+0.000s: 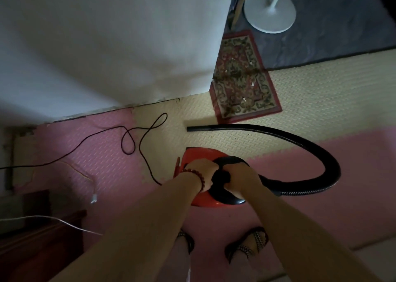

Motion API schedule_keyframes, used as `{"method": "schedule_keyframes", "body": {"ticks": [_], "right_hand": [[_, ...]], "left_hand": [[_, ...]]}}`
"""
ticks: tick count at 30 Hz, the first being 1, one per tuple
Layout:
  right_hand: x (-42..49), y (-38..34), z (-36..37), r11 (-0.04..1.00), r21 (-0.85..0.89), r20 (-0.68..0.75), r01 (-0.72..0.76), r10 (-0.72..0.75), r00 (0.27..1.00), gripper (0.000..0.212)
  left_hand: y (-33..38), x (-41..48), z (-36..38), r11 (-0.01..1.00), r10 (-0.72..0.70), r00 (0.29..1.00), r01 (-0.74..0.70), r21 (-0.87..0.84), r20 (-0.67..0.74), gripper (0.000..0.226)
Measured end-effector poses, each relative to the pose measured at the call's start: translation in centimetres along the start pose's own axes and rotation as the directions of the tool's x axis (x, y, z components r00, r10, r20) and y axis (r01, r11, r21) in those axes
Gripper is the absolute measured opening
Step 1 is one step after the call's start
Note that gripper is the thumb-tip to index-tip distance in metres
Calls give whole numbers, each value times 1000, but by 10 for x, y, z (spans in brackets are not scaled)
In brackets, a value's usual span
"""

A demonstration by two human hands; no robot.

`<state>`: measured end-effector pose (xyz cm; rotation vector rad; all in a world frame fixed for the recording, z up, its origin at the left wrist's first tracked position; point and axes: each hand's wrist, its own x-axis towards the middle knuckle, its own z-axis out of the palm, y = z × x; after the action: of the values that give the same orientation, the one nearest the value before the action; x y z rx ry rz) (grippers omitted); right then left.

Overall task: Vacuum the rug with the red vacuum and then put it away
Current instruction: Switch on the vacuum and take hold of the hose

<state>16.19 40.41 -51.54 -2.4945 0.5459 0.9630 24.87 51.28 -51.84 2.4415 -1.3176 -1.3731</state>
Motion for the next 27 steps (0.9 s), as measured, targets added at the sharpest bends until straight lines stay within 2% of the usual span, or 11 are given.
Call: {"method": "schedule_keyframes", "body": {"ticks": [4,10,17,21,27], "right_hand": [[-18,50,-8,1000,12,-12,-11,11,1000,11],[-46,132,-22,998,52,-39,-17,19,999,21],[-88,232,-47,996,86,-78,-37,44,996,20],[-110,287,-59,994,103,-117,-36,48,992,22],[-122,346,-74,996,72,-165,-48,59,984,34]], "left_hand": [[52,16,4,999,8,1000,-7,35,-17,28],[135,42,6,995,19,998,-14,94,-56,32],[243,74,2,989,58,997,-50,141,-49,33],[300,96,0,969,102,994,-92,231,-28,38],[353,131,-7,905,180,984,-167,392,2,32]]}}
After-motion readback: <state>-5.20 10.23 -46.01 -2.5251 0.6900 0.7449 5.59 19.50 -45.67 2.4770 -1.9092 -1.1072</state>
